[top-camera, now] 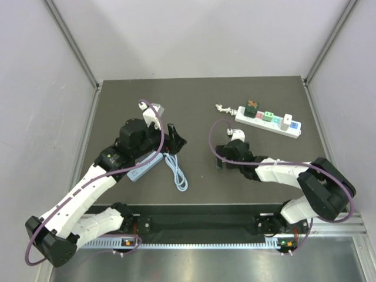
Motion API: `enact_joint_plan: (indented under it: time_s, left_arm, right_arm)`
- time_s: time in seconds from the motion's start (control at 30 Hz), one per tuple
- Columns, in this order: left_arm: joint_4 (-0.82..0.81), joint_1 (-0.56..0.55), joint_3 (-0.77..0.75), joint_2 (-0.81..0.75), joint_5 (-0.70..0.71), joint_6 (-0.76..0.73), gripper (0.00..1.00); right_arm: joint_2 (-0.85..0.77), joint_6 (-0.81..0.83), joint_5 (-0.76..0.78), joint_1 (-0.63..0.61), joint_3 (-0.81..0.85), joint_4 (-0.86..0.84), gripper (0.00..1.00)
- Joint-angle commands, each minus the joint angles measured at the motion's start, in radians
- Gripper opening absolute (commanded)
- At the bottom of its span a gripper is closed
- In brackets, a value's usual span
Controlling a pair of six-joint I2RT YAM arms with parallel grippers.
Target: Insert the plug
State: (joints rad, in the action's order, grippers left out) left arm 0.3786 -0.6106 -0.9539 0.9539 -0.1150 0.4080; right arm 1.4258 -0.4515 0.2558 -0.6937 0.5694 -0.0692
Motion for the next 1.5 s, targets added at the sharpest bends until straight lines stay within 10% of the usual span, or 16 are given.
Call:
enact_joint_plan:
  time_s: [0.0,0.27,0.5,0.7,0.87,1.03,1.47]
  left_arm:
    - [0.008,-0.001,-0.045,-0.029,-0.014,-0.023,0.88]
    - [0.048,0.0,-0.062,-0.041,-0.009,-0.017,0.88]
    - [0.007,-0.001,-0.052,-0.089,-0.015,-0.077,0.88]
    - [-0.038,-0.002,-0.072,-0.142,-0.198,-0.291,0.83]
    - [-0.038,-0.003,-0.115,-0.132,-0.254,-0.438,0.89]
    - [0.022,-0.003,-0.16,-0.054,-0.615,-0.593,0.89]
    - [-0.081,-0.003,-0.092,-0.081,-0.891,-0.902,0.93]
  right_arm:
    - [0.012,-0.004,0.134,-0.084,-0.06,-0.165,1.0]
    - [0.136,-0.02,0.299,-0.155,-0.056,-0.27,0.9]
    - [0.092,0.066,0.266,-0.156,-0.02,-0.204,0.27]
    - [-0.186,0.131,-0.1,-0.144,0.105,0.149,0.0]
    - [-0.342,0.113,-0.701,0.004,0.181,0.31,0.0]
    - [-0.41,0.04,-1.12,0.105,0.176,0.258,0.0]
    - [-0.501,-0.392,-1.441,0.105,0.167,-0.138,0.0]
